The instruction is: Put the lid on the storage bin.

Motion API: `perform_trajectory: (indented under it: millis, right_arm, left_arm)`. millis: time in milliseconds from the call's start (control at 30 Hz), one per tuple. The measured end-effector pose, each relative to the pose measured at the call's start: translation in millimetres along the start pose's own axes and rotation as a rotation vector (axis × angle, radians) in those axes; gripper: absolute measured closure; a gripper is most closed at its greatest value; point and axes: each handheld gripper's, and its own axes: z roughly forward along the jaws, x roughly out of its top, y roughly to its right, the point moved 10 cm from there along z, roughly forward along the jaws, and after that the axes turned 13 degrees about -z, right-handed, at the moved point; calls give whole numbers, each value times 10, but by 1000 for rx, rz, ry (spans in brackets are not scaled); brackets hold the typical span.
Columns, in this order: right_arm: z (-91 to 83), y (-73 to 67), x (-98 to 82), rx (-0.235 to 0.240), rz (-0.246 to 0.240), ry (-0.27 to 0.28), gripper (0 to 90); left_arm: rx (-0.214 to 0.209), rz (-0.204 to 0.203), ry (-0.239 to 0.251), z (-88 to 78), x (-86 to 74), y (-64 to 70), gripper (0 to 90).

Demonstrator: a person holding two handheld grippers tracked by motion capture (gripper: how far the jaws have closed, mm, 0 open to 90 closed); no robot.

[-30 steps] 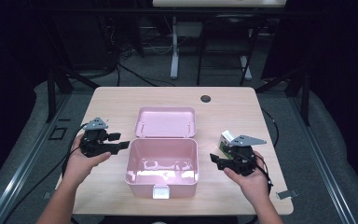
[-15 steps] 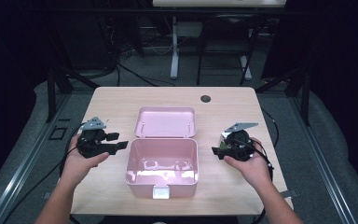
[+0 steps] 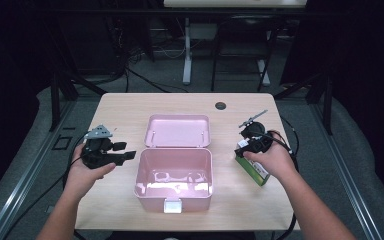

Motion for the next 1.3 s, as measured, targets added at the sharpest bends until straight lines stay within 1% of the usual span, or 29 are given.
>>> perform_trajectory:
  millis: [133, 167, 300, 333, 433, 467, 500, 533, 567, 600, 633, 733, 833, 933, 1067, 1100, 1133, 1167, 1267, 1300]
  right_arm:
    - [56, 84, -37, 6, 3, -65, 394]
    - [74, 109, -56, 10, 7, -91, 395]
    - [103, 137, -78, 27, 14, -131, 398]
    - [96, 140, -85, 36, 13, -150, 398]
    - [84, 172, -101, 30, 5, -192, 398]
    - [86, 187, -100, 28, 1, -191, 398]
    - [78, 201, -102, 35, 14, -198, 399]
    - [75, 207, -106, 41, 27, -203, 400]
    - [82, 221, -118, 48, 30, -209, 402]
    - [85, 231, -133, 54, 35, -222, 403]
    - [87, 250, -153, 57, 33, -240, 405]
    - [113, 288, -196, 70, 53, -265, 409]
    - [143, 311, -244, 84, 54, -298, 416]
    - [160, 292, -264, 103, 50, -316, 426]
    - [185, 242, -280, 121, 34, -332, 438]
    - [190, 237, -284, 121, 34, -335, 447]
    - [200, 228, -287, 123, 35, -335, 461]
    - [207, 217, -292, 127, 39, -338, 477]
    - [234, 207, -307, 127, 39, -347, 497]
    - [233, 203, -316, 130, 38, -360, 499]
  left_arm:
    - [-1, -4, 0, -24, 7, -9, 452]
    - [-1, -4, 0, -26, 9, -10, 452]
    - [1, -8, -2, -17, 9, -24, 452]
    - [3, -8, 0, -9, 6, -24, 453]
    - [1, -6, -5, -6, -4, -14, 452]
    - [2, -7, 4, -2, 2, -10, 452]
    - [1, -5, 6, -3, 4, -11, 452]
    - [-2, -1, -6, -16, -4, -11, 452]
    - [-3, -5, -4, -21, -3, -10, 452]
    - [-1, -5, 3, -24, 3, -17, 453]
    - [-2, -5, -1, -33, 2, -23, 453]
    - [2, -12, 5, -35, 5, -40, 452]
    - [2, -17, 4, -29, 3, -50, 452]
    - [7, -18, -4, -27, -6, -68, 451]
    - [19, -22, 6, -24, -2, -89, 452]
    - [10, -25, -4, -32, -10, -86, 452]
    - [10, -26, -3, -35, -9, -88, 451]
    - [0, -29, 3, -32, -5, -83, 452]
    - [0, -27, 1, -35, -6, -89, 451]
    - [1, -25, 1, -33, -7, -94, 451]
